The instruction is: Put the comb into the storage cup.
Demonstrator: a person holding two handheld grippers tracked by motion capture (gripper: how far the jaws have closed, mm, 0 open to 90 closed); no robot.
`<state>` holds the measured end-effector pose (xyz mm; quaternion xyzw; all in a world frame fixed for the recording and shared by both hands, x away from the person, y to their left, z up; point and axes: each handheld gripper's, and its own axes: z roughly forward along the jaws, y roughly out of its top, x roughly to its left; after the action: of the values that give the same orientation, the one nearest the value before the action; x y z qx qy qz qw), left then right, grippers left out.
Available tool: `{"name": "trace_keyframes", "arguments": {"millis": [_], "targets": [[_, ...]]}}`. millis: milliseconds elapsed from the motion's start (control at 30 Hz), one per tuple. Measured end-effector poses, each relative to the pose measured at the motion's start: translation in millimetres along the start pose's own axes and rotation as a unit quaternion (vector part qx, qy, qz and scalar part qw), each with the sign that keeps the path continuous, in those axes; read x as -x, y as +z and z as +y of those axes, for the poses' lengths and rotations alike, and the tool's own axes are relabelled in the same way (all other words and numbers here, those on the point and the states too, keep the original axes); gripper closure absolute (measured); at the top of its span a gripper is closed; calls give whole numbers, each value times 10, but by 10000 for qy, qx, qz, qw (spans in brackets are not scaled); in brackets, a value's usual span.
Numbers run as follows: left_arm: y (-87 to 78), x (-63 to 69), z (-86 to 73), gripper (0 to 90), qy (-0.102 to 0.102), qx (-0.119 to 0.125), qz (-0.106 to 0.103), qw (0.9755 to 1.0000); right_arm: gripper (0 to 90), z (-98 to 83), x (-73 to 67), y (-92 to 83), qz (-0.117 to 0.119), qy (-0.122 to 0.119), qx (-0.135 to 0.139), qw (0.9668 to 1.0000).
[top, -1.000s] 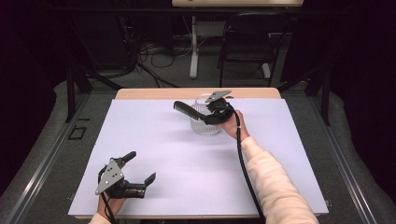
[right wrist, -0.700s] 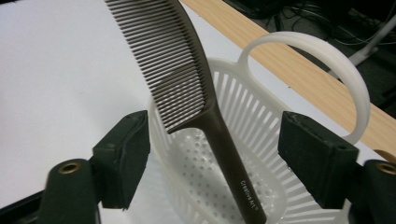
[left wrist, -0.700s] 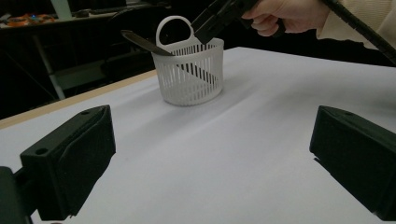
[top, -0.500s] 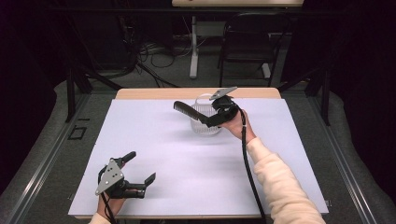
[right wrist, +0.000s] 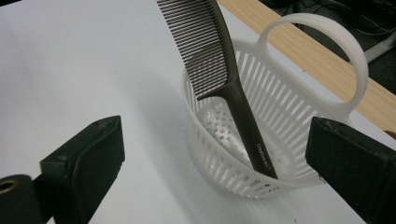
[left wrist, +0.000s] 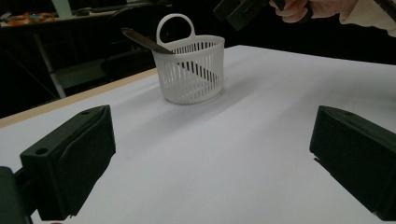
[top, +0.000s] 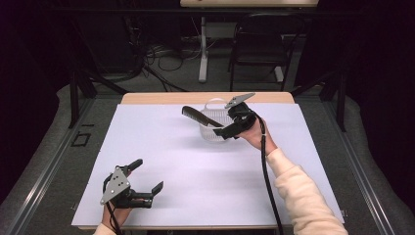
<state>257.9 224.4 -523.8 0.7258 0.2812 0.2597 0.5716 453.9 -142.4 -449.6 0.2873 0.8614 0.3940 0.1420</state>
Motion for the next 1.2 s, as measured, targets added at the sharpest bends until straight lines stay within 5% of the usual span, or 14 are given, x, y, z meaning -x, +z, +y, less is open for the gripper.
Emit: {"name": "trace_keyframes", "arguments": {"millis": [1200], "targets": [[-7, 5, 0, 2, 28, -22, 30, 10000, 0, -637, -204, -438, 109, 182, -328, 9992]]}}
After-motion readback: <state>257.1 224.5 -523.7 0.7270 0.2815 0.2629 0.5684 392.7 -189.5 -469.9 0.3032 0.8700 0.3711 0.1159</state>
